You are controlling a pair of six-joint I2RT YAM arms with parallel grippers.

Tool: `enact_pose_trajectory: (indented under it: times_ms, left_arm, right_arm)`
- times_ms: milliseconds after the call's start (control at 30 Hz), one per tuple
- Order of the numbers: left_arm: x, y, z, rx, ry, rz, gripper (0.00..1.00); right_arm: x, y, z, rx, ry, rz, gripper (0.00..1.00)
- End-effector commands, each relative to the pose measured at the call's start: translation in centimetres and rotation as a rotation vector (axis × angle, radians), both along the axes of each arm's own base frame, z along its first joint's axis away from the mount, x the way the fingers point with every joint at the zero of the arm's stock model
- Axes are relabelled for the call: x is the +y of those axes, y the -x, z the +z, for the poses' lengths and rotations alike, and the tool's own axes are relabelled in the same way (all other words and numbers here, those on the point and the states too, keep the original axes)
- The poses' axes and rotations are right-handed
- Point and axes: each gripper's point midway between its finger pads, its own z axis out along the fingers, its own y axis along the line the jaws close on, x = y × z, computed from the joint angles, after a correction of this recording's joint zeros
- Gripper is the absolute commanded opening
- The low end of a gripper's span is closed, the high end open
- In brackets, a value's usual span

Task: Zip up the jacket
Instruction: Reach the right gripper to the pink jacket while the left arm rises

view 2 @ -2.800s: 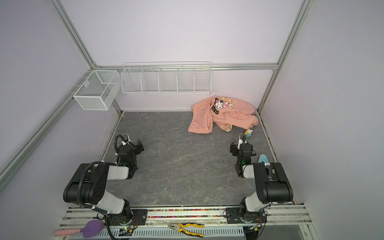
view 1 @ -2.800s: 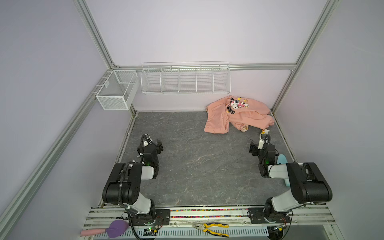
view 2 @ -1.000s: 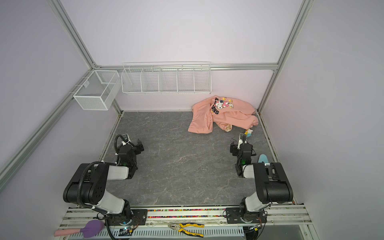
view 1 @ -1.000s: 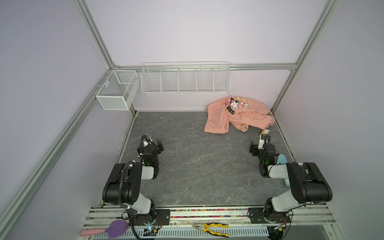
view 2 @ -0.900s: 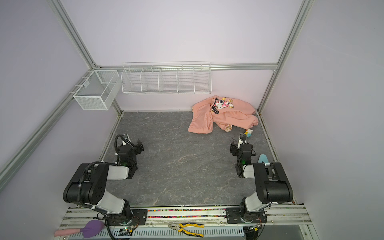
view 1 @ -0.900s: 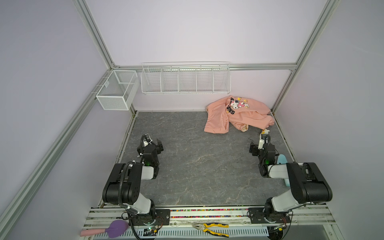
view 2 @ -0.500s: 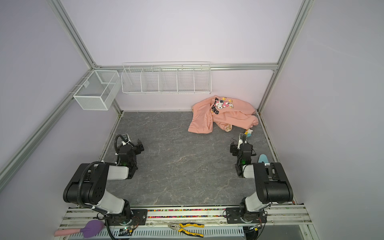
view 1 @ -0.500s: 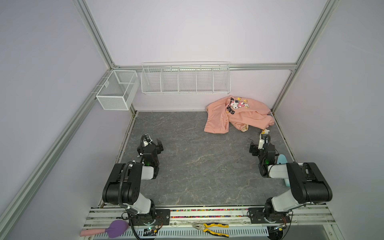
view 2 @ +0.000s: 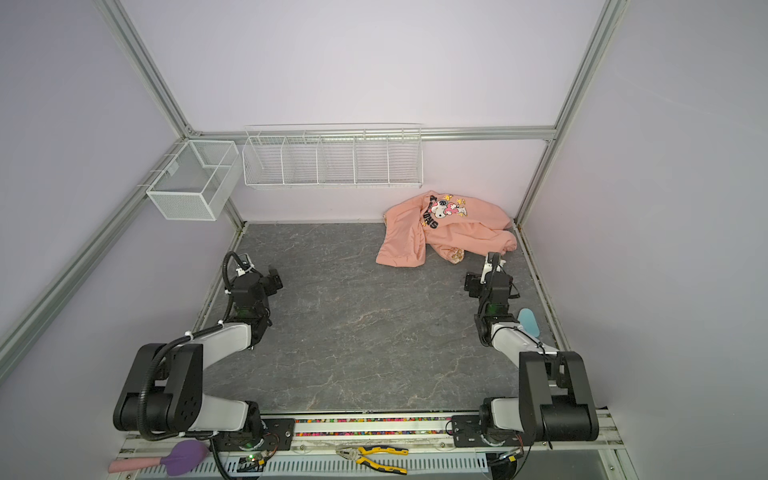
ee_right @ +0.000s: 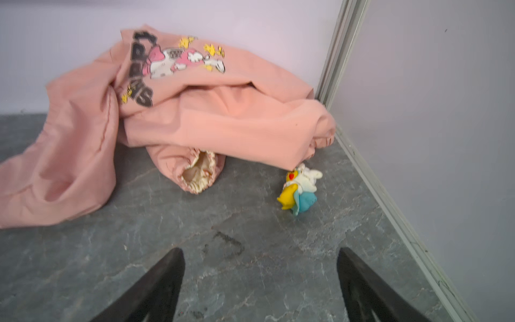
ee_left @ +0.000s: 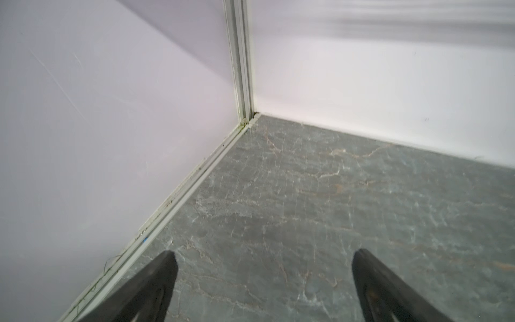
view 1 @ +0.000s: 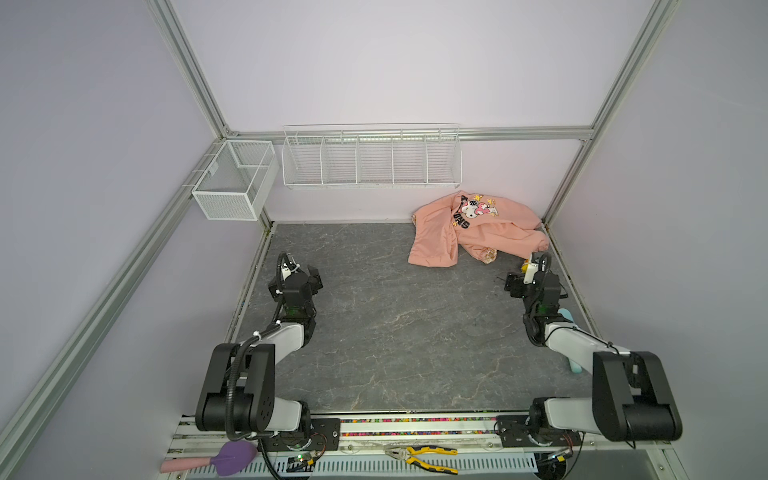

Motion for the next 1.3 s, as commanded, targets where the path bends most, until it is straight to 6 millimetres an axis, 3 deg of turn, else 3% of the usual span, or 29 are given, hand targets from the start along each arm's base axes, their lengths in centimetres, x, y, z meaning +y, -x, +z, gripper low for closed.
enact_pose_trajectory:
  times_ms: [0,167,300,400,433,533,633,767,967,1133,1267]
  left_arm:
    - [0.7,1.0,2.2,-0.005,0.054,0.056,0.99]
    - [-0.4,1.8,7.8,-0.077,0.221,0.019,0.99]
    - [-1.8,3.3,11.2,-0.165,0.377,-0.051,0.99]
    - [-2.2,5.2,13.2,-0.284,0.47,-0.089,0.99]
    - [-1.7,6.0,13.4,-0.322,0.508,-0.061,0.99]
    - [0.6,8.6,12.8,-0.425,0.66,0.045,0.99]
    - [0.4,9.3,12.7,-0.428,0.736,0.002,0.99]
    - [-2.3,8.8,12.5,-0.316,0.773,-0.125,0.99]
    - [-8.5,8.1,11.7,-0.164,0.88,-0.434,0.99]
    - [-11.7,9.7,11.0,-0.093,0.835,-0.526,0.99]
    - [-13.0,11.3,10.5,-0.083,0.83,-0.573,0.99]
  right_arm:
    - [0.6,0.5,2.9,-0.013,-0.095,0.01,0.88]
    - [2.4,-0.2,8.4,0.095,-0.233,0.058,0.88]
    - [4.1,-1.2,9.5,0.193,-0.268,0.138,0.88]
    - [2.3,-1.6,8.6,0.201,-0.357,0.021,0.89]
    - [1.6,-1.9,7.9,0.209,-0.422,-0.016,0.89]
    - [2.6,-3.4,6.6,0.252,-0.652,0.102,0.89]
    - [3.3,-4.5,4.9,0.347,-0.663,0.118,0.99]
    - [3.2,-5.9,2.3,0.469,-0.641,0.083,0.96]
    - [2.4,-8.8,-0.6,0.524,-0.655,0.016,0.99]
    - [1.8,-11.5,-2.3,0.544,-0.647,-0.028,0.98]
    - [1.4,-13.5,-3.6,0.552,-0.621,-0.042,0.97]
